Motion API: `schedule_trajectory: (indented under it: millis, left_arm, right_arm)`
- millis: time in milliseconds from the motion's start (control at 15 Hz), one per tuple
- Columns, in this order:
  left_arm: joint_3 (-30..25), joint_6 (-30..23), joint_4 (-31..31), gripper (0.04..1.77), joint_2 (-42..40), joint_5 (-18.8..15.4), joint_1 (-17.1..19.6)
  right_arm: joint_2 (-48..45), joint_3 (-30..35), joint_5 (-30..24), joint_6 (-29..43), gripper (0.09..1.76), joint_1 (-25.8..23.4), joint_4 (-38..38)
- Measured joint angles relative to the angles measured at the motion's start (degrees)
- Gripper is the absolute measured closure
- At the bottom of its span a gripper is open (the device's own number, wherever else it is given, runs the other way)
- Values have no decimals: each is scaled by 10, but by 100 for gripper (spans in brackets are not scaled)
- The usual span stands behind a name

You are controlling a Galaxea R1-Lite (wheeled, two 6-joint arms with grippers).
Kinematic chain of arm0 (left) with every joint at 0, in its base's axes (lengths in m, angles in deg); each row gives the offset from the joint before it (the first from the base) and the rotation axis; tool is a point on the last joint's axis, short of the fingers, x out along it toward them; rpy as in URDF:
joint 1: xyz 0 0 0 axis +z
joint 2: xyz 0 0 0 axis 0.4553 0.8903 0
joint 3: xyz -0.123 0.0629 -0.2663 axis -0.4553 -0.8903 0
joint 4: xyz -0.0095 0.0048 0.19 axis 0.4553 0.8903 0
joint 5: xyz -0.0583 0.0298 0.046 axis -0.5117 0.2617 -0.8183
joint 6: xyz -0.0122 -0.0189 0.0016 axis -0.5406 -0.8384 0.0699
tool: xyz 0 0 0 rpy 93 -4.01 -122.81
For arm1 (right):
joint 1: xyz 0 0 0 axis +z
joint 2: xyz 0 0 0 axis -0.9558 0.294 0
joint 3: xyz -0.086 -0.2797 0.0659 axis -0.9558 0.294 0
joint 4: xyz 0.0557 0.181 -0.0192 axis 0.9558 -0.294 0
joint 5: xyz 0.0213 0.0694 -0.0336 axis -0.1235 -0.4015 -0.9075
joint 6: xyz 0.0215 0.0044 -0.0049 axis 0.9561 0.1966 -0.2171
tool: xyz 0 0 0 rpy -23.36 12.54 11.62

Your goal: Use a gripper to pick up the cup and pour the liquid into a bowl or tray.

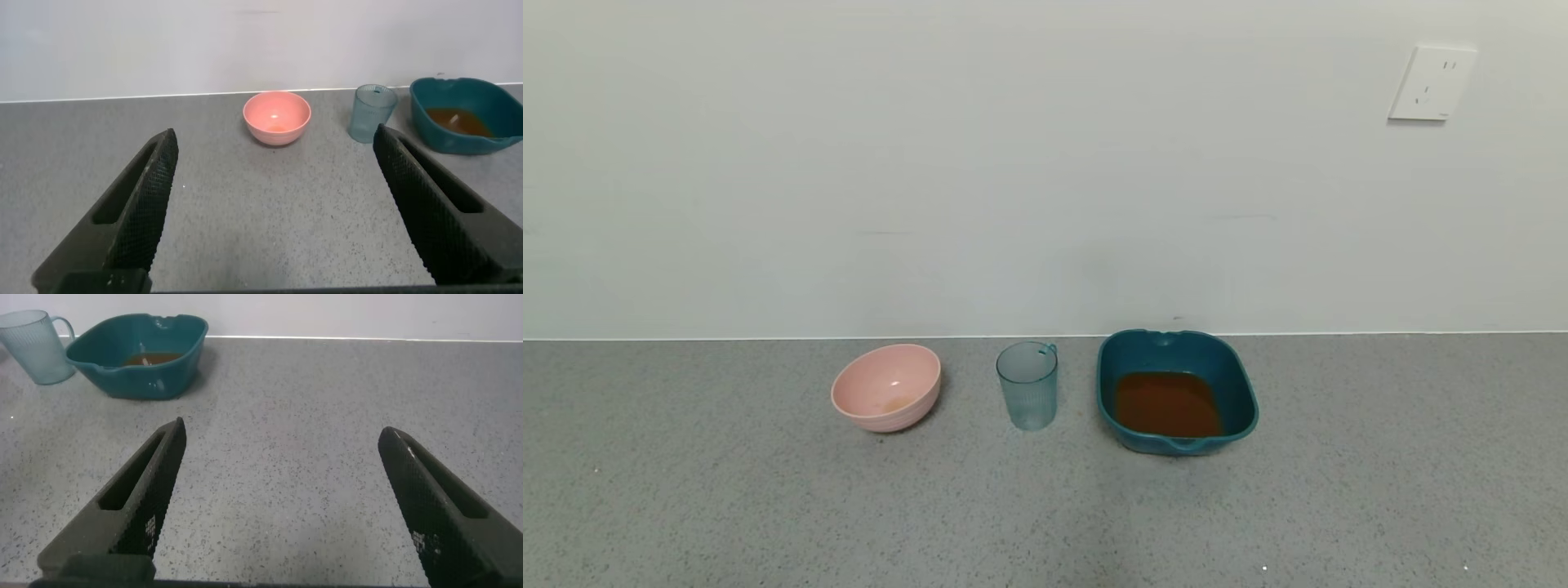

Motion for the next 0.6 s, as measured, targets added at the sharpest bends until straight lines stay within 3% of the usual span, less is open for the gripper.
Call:
schedule_trajectory:
  millis: [267, 600]
  left_arm:
    - [-81, -7, -5, 9, -85, 3, 25]
    - [-217, -9, -78, 9, -165, -14, 34]
  right_arm:
    - [0, 0, 0, 0, 14, 0, 0]
    - [0, 0, 0, 0, 14, 0, 0]
